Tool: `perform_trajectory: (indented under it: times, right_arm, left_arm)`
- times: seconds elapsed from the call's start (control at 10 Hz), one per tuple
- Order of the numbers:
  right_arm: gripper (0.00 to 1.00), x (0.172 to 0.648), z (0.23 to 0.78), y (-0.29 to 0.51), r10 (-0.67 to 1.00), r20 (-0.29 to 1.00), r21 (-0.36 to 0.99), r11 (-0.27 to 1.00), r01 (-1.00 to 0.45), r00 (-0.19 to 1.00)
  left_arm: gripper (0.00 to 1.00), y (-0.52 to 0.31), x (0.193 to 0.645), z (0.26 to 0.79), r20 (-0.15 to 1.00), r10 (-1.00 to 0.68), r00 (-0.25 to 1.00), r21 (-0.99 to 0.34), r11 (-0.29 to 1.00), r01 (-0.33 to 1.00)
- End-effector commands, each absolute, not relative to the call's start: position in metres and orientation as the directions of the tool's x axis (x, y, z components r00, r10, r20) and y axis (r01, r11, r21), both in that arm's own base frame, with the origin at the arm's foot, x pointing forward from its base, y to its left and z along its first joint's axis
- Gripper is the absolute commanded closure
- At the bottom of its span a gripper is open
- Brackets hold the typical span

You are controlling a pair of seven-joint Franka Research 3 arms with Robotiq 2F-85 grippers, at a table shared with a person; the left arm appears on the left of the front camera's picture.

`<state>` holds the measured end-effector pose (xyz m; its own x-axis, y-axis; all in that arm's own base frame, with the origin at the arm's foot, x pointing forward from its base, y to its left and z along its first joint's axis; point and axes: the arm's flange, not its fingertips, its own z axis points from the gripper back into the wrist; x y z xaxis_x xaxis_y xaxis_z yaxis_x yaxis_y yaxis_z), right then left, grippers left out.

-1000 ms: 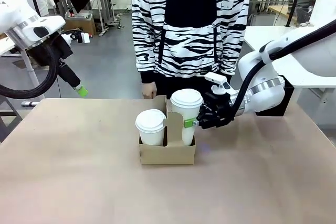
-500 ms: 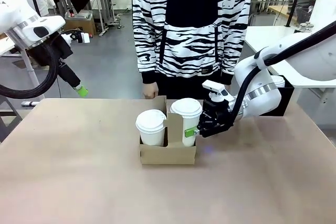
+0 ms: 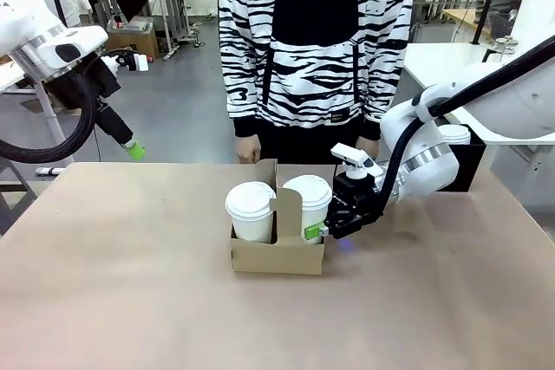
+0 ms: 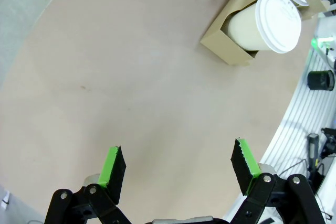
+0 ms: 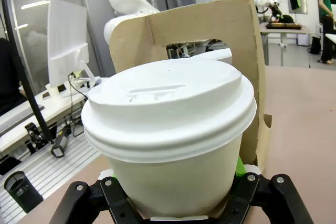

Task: Pour a drink into a cup and package it in a carrier.
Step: Insert the held 600 ml Paper Cup into the Cup Carrier.

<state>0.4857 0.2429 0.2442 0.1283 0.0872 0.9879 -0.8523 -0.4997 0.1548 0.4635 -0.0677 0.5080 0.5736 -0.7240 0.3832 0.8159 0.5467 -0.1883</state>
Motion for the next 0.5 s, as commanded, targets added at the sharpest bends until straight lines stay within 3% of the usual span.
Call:
perform_trajectory:
  times: [0.0,0.4]
  right_arm:
    - [0.00,0.482,0.251,0.241,0.104,0.994,0.082,-0.496,-0.865,0.035]
    - [0.00,0.474,0.277,0.216,0.159,0.986,0.029,-0.434,-0.900,-0.046]
  left_arm:
    - [0.00,-0.066,0.463,0.511,0.367,-0.730,0.577,-0.185,0.550,0.814]
    - [0.00,-0.066,0.463,0.511,0.367,-0.730,0.577,-0.185,0.550,0.814]
